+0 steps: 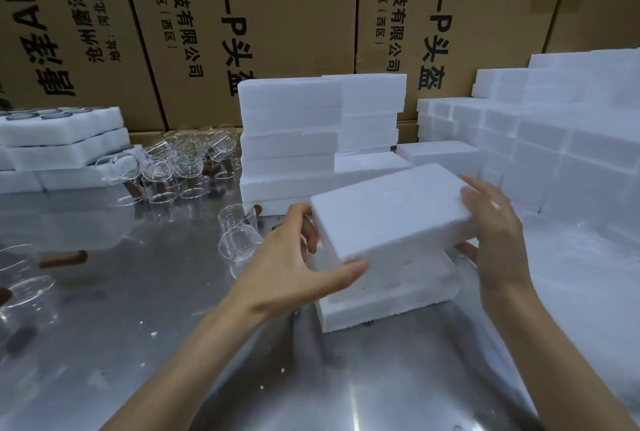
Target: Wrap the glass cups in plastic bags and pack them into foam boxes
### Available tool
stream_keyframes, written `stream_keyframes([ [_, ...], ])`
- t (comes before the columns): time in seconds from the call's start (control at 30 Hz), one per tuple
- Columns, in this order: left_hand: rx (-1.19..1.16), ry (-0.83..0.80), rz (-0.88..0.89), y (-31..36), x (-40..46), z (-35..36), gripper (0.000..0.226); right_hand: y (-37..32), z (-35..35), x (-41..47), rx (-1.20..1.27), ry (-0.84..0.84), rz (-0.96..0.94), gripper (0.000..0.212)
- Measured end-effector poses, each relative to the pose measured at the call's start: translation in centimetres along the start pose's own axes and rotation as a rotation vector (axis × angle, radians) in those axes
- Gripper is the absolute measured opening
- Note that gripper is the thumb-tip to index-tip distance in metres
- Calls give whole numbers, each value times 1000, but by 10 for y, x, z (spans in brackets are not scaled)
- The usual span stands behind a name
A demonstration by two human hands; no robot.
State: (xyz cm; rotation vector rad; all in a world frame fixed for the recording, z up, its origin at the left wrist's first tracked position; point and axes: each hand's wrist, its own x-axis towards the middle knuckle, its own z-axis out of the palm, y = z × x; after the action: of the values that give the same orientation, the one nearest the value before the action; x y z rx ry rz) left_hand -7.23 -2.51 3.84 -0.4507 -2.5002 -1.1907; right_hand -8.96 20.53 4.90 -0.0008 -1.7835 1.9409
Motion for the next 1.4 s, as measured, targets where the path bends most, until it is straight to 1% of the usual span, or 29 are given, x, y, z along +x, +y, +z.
stream_keyframes([
  [0.03,17,-12,9,0,0,-1,78,2,-2,0,-5,-9,32,18],
  [0.1,53,-51,25,0,0,-5,78,6,-5,0,-18,-13,69,27],
  [0.17,78,-95,28,0,0,-9,78,10,-6,-1,-27,-6,71,22],
  [0.33,155,-175,23,-1,-1,-18,77,15,-4,-2,-43,0,55,28],
  [0.5,234,-220,-13,-1,-1,-20,80,19,-1,-5,-90,-17,73,36],
  [0.6,252,-259,-8,0,-1,-21,77,22,-2,-5,-120,-13,83,29],
  [0.7,300,-276,15,-1,-2,-22,78,25,-3,-7,-151,-16,112,33],
  [0.83,415,-276,19,-4,-4,-21,88,26,-3,-10,-204,-28,127,32],
  [0.9,437,-283,17,-4,-4,-20,92,26,-4,-11,-202,-41,174,28],
  [0.97,409,-280,21,-4,-3,-20,91,25,-5,-11,-178,-54,233,11],
  [1.03,387,-273,21,-3,-3,-19,90,25,-8,-11,-148,-71,303,7],
  [1.17,337,-260,7,-4,-2,-16,87,21,-12,-10,-10,-110,481,9],
  [1.2,316,-264,4,-4,-2,-16,86,21,-13,-9,12,-133,508,15],
  [1.3,317,-277,12,-5,-2,-15,85,21,-17,-5,64,-210,558,33],
  [1.4,352,-266,41,-6,-2,-14,85,18,-20,-3,96,-285,585,36],
])
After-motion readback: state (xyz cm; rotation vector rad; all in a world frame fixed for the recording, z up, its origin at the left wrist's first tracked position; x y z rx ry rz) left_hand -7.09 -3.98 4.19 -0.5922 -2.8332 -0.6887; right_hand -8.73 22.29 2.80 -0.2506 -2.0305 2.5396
